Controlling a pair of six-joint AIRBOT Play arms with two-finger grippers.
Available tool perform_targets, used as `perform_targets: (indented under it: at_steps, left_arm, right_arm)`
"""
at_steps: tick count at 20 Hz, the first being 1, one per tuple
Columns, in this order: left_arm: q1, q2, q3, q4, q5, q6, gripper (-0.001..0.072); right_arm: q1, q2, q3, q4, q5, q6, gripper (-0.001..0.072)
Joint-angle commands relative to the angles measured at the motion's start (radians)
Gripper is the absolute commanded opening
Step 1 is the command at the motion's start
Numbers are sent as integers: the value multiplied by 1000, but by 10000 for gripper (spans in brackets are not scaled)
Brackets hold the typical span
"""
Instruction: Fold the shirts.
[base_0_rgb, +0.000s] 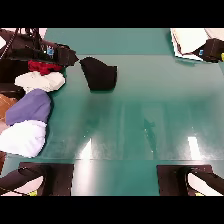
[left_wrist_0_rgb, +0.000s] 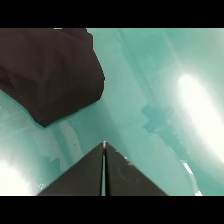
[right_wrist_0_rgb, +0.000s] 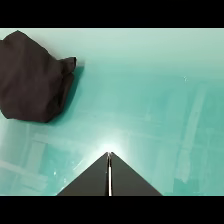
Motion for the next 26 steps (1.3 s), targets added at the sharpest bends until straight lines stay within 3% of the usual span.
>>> perform_targets:
  at_steps: [1,13,15,17,18,26]
  left_arm:
    - [0,0,0,0,0,0,25]
    - [0,0,0,-14,1,-1,25]
    - [0,-6,0,-13,66,1,42]
    - [0,-33,0,-1,153,-2,603]
    - [0,-64,0,-1,185,-8,652]
    - [1,-497,0,13,297,-9,653]
  right_arm:
    - [1,0,0,0,0,0,16]
    - [1,0,0,0,0,0,17]
    - [2,-1,0,1,-30,0,17]
    - [2,0,0,1,-77,1,17]
    - [2,0,0,2,-85,1,16]
    - [2,0,0,2,-84,1,17]
